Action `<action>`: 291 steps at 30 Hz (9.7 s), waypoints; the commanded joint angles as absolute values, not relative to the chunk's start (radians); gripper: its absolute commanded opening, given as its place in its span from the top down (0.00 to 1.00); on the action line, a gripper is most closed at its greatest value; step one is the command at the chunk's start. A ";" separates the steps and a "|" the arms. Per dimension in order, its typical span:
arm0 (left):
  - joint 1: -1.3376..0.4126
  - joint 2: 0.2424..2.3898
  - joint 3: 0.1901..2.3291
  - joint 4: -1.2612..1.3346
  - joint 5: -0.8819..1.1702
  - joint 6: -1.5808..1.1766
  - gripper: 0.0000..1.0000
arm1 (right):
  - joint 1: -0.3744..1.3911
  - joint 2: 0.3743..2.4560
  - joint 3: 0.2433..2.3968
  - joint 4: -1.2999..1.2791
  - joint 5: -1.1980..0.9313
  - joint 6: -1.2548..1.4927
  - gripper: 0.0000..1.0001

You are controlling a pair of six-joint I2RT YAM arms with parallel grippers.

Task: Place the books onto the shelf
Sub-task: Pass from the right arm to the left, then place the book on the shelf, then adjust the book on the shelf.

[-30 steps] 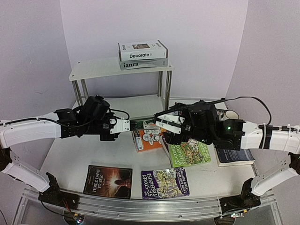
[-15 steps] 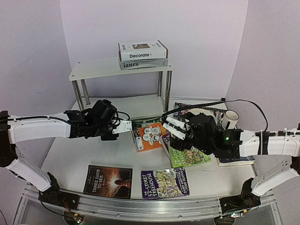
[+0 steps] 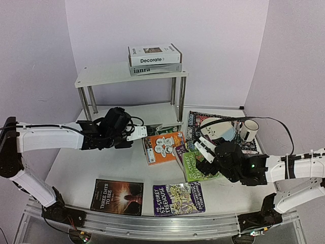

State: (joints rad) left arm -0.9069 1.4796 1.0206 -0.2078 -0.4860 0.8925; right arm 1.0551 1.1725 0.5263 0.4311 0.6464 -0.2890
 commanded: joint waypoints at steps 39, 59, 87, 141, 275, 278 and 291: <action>-0.955 1.655 1.054 0.158 -0.780 1.042 1.00 | 0.928 1.190 0.269 0.847 0.631 -0.098 0.02; -0.946 1.739 1.073 0.327 -0.820 1.189 1.00 | 0.928 1.217 0.287 0.833 0.641 -0.110 0.02; -0.663 1.904 1.129 0.428 -0.755 1.168 1.00 | 0.928 1.219 0.284 0.826 0.628 -0.105 0.02; -0.499 1.908 1.115 0.443 -0.624 1.212 0.90 | 0.929 1.235 0.293 0.823 0.616 -0.109 0.02; -0.413 1.601 1.149 -0.381 -0.100 -0.542 0.75 | 0.929 1.203 0.295 0.788 0.547 -0.109 0.02; -0.413 1.536 1.114 -0.392 0.013 -0.514 0.65 | 0.929 1.203 0.298 0.784 0.542 -0.107 0.02; -0.414 1.331 0.976 -0.483 0.212 -0.492 0.00 | 0.929 1.180 0.321 0.702 0.506 0.007 0.02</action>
State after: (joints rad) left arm -0.4171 1.4589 1.0183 -0.4486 0.1556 -0.4933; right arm 0.9306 1.2134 0.2845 0.7371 0.5124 -0.0643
